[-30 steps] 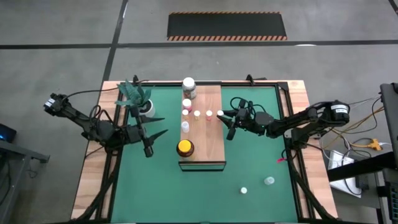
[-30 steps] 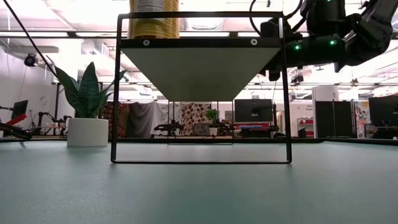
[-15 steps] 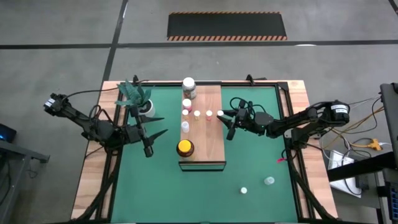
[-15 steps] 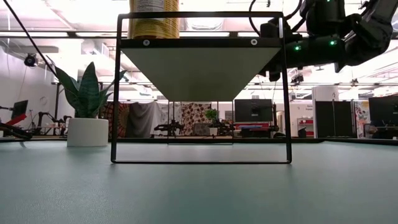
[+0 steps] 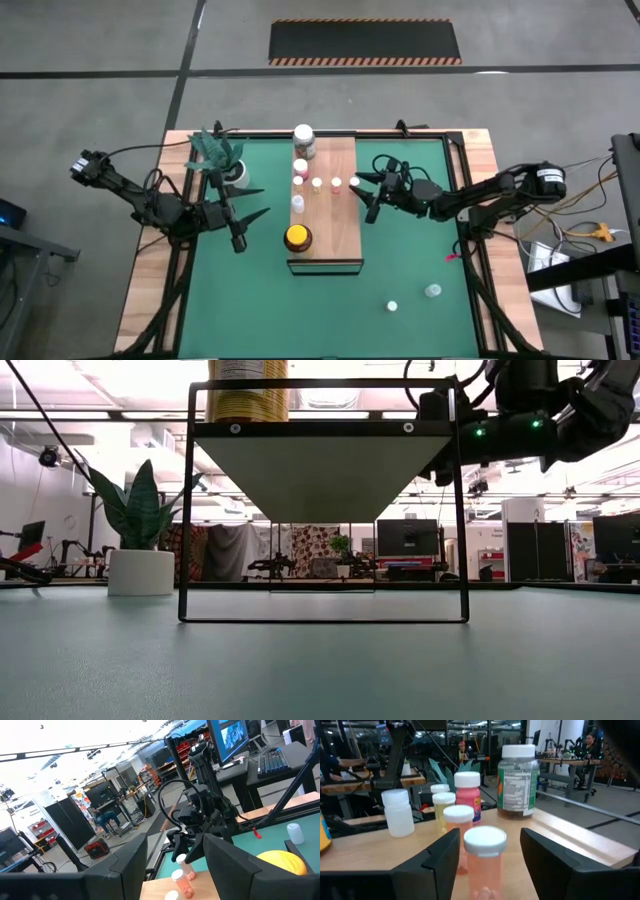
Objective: Pick and place medicine bottles onto shelf by color
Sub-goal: Put the orange pill bottle on the shelf
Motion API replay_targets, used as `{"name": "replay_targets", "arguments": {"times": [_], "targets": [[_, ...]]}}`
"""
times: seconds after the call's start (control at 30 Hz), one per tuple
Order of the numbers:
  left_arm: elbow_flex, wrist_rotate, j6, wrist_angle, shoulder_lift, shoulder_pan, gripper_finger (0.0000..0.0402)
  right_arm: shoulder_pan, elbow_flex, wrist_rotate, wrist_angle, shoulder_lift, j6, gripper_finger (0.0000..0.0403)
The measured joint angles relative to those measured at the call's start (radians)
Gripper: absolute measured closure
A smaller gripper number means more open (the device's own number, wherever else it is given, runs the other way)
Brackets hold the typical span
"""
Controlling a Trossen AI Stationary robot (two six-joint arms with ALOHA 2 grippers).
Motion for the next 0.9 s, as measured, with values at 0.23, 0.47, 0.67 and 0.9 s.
{"name": "replay_targets", "arguments": {"times": [0.23, 0.47, 0.67, 0.9], "targets": [[0.0, 0.0, 0.0, 0.0, 0.0, 0.0, 0.0224, 0.0, 0.0, 0.0, -0.055, -0.063, 0.012, 0.0202], [-0.001, 0.0, -0.001, 0.0, 0.025, 0.0, 0.0223, 0.026, 0.0, -0.002, -0.128, -0.167, 0.052, 0.0202], [-0.001, 0.0, -0.002, 0.0, 0.072, 0.0, 0.0223, 0.109, 0.0, -0.002, -0.193, -0.301, 0.053, 0.0202], [0.0, 0.001, -0.028, -0.001, 0.104, 0.0, 0.0223, 0.256, 0.096, -0.002, -0.484, -0.379, 0.092, 0.0202]]}}
